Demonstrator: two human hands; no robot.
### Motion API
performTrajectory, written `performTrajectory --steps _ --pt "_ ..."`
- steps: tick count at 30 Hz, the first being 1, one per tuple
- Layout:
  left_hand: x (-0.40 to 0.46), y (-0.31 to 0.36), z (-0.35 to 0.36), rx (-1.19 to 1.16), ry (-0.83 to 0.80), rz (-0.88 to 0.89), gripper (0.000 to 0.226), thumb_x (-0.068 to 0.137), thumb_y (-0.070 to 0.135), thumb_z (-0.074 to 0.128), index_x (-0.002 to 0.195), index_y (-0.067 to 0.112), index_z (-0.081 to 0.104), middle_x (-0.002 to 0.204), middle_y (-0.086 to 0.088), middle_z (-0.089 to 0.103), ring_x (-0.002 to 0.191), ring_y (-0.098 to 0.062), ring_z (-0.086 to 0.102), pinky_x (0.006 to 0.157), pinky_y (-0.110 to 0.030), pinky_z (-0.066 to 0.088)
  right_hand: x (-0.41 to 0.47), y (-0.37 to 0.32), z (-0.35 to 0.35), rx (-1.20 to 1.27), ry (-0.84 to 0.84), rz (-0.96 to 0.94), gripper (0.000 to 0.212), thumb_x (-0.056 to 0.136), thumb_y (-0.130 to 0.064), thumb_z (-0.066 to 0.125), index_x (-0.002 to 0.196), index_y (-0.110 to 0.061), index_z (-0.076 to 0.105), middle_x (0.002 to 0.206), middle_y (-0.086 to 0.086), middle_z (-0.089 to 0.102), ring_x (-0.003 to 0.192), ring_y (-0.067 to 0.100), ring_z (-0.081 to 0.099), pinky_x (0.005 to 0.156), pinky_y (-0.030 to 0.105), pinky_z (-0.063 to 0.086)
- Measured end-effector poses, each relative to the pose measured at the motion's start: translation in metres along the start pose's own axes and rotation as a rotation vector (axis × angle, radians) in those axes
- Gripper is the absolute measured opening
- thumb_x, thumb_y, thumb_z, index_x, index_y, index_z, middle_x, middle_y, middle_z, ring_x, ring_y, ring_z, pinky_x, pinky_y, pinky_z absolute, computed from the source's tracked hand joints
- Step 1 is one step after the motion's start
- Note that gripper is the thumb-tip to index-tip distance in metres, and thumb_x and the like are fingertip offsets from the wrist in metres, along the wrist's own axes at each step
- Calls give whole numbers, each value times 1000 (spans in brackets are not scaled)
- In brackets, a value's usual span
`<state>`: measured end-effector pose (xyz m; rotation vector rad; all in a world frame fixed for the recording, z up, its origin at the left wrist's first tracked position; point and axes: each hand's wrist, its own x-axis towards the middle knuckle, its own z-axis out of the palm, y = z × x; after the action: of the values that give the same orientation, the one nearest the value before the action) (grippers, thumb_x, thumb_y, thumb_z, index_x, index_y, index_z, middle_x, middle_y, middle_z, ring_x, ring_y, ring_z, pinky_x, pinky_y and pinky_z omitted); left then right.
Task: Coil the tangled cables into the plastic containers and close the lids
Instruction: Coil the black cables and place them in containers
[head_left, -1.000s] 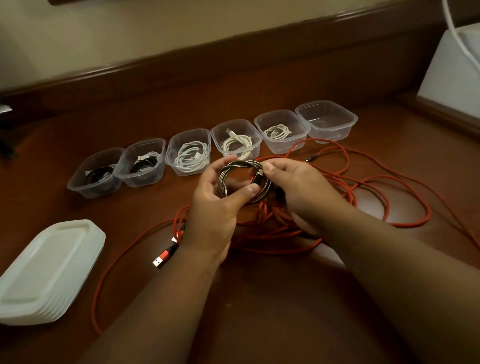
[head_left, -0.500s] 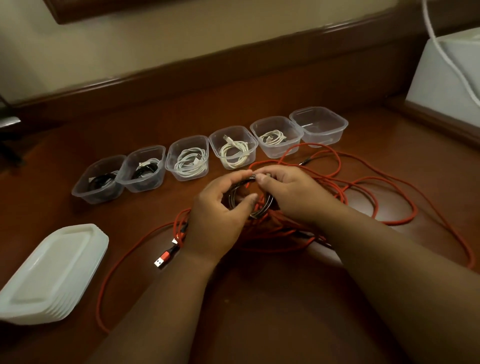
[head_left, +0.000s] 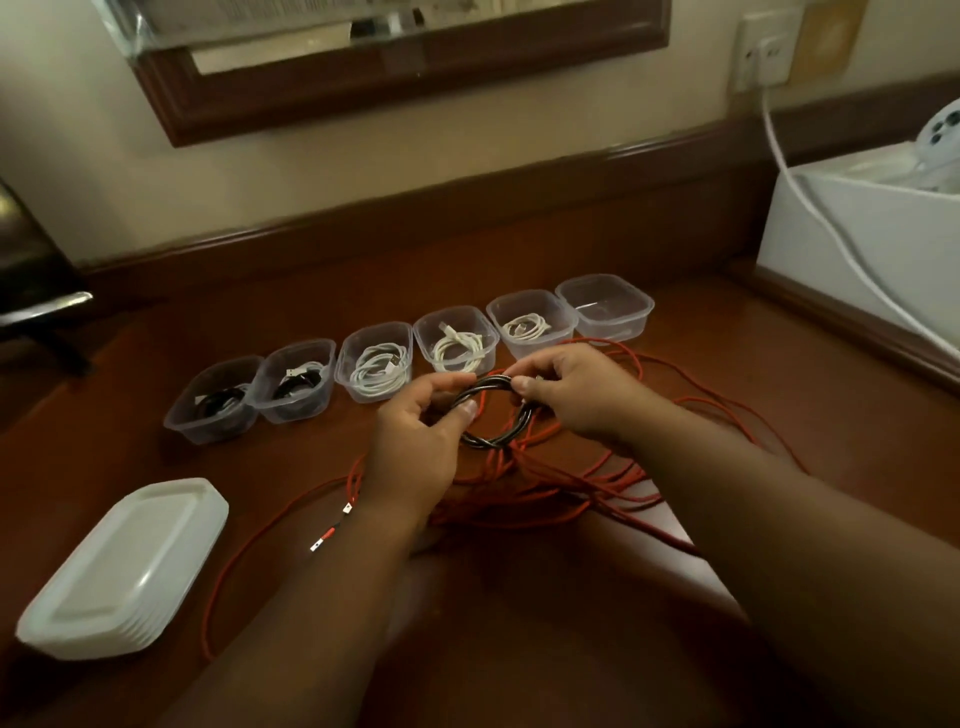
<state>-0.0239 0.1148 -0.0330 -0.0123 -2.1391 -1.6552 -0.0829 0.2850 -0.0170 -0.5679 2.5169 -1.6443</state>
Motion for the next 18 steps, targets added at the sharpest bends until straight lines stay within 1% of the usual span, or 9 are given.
performTrajectory --steps 3,5,8,10,12,14,16,17,18 --pt "11 6 10 -24 -74 -61 28 88 0 69 98 27 71 92 -10 72 89 -23 70 81 -37 58 3 -8 -26 -62 -73 20 12 94 -16 65 103 -16 74 91 3 75 86 13 69 86 32 55" --pt "22 10 18 6 -128 -41 25 89 3 69 99 26 70 92 -14 72 86 -21 69 80 -39 57 11 -10 -41 -158 -93 33 13 92 -19 68 104 -18 74 89 -1 75 85 11 69 82 29 55" --pt "47 13 30 39 -167 22 19 94 11 64 96 29 70 92 -4 73 83 -12 68 71 -26 55 33 -8 -65 -239 27 29 13 90 -19 70 102 -19 74 83 -3 72 75 10 67 72 27 56" --pt "69 7 37 116 -151 69 17 95 14 62 95 30 70 92 2 72 85 -11 67 73 -24 52 53 -3 -82 -277 176 8 14 90 -18 71 103 -16 75 77 -7 67 71 9 63 68 24 54" --pt "90 -4 43 279 -172 122 12 94 19 63 97 28 69 92 6 70 87 -10 66 76 -26 52 74 1 -97 -305 321 4 15 90 -22 71 103 -19 75 80 -7 66 77 11 63 72 28 54" --pt "108 -16 50 538 -246 209 12 93 24 62 103 27 69 99 7 67 94 -12 62 82 -31 52 94 4 -105 -343 387 12 17 91 -26 70 106 -23 74 88 -5 68 79 9 63 68 26 51" --pt "119 -24 56 839 -328 309 24 92 31 60 114 27 67 112 4 65 107 -18 57 91 -38 49 112 7 -103 -443 359 14 18 93 -26 67 110 -23 73 90 -5 67 74 5 59 58 21 44" --pt "122 -26 59 957 -357 353 29 92 34 58 120 28 65 118 3 64 112 -20 55 93 -40 47 120 10 -99 -496 333 4 18 93 -26 66 110 -22 72 91 -4 67 72 5 58 57 20 42" --pt "125 -29 61 1042 -380 392 34 92 38 57 124 29 62 123 2 62 116 -22 53 94 -41 44 129 12 -94 -541 310 -12 18 93 -25 66 110 -22 73 94 -3 68 75 7 59 61 20 44"
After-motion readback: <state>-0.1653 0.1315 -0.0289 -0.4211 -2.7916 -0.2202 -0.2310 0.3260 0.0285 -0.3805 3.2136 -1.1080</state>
